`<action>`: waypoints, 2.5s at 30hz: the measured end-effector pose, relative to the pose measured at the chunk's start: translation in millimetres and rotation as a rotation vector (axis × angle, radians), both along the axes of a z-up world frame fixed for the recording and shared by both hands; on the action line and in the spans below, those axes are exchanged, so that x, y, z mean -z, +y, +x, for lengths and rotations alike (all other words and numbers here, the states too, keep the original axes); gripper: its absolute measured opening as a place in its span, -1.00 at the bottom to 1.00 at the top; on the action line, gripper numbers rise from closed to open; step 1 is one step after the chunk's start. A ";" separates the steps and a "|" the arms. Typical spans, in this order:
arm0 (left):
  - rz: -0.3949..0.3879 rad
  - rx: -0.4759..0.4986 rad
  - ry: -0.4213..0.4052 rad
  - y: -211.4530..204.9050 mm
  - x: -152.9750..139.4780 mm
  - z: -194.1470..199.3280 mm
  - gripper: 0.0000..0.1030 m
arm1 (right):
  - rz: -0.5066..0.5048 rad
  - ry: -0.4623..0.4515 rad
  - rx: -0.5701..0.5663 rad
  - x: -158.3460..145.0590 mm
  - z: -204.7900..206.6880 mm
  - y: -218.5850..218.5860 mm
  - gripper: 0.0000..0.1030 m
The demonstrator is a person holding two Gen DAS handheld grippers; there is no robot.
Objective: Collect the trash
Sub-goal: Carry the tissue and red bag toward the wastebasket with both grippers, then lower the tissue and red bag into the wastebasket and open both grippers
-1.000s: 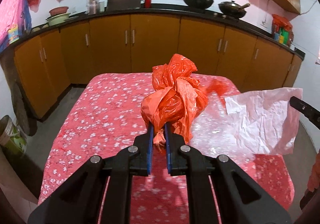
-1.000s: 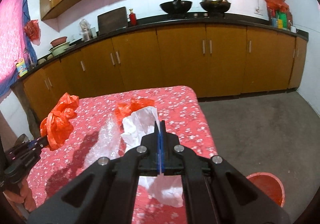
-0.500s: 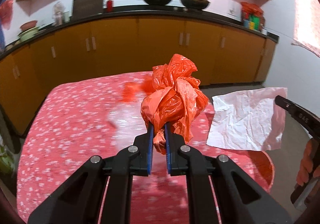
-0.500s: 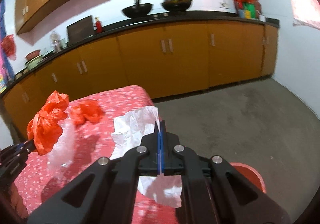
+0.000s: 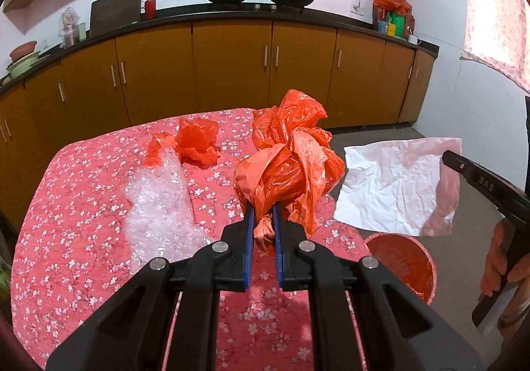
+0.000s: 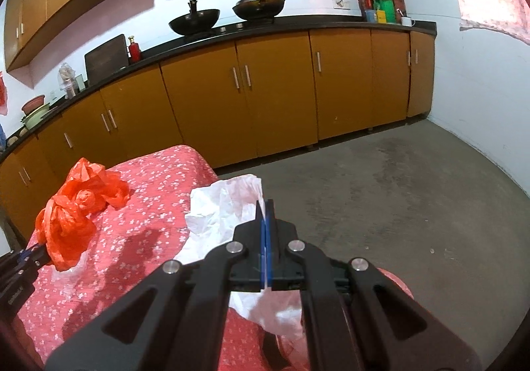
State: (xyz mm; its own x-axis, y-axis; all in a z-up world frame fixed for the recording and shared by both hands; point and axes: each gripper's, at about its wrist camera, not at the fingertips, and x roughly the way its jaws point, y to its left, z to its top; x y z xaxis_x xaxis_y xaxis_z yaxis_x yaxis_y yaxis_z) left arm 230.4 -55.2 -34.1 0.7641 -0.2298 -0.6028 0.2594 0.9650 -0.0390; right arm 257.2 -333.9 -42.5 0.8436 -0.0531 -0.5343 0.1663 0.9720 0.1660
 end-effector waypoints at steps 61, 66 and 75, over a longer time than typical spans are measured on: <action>0.073 0.268 0.411 -256.7 151.6 -11.1 -0.79 | 0.138 0.314 0.140 193.9 -41.8 -160.2 -0.86; 0.070 0.270 0.425 -260.4 156.6 -7.3 -0.71 | 0.136 0.309 0.146 194.7 -46.1 -162.2 -0.67; 0.028 0.249 0.414 -245.5 147.9 -6.4 -0.66 | 0.124 0.302 0.165 190.1 -53.4 -163.4 -0.55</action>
State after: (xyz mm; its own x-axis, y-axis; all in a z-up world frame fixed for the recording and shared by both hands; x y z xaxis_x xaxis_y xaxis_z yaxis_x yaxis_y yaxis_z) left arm 224.0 -300.7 -181.9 0.3825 -0.3546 -0.8532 0.4511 0.8776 -0.1625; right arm 203.8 -497.2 -232.6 0.6323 -0.0950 -0.7689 0.3790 0.9035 0.2000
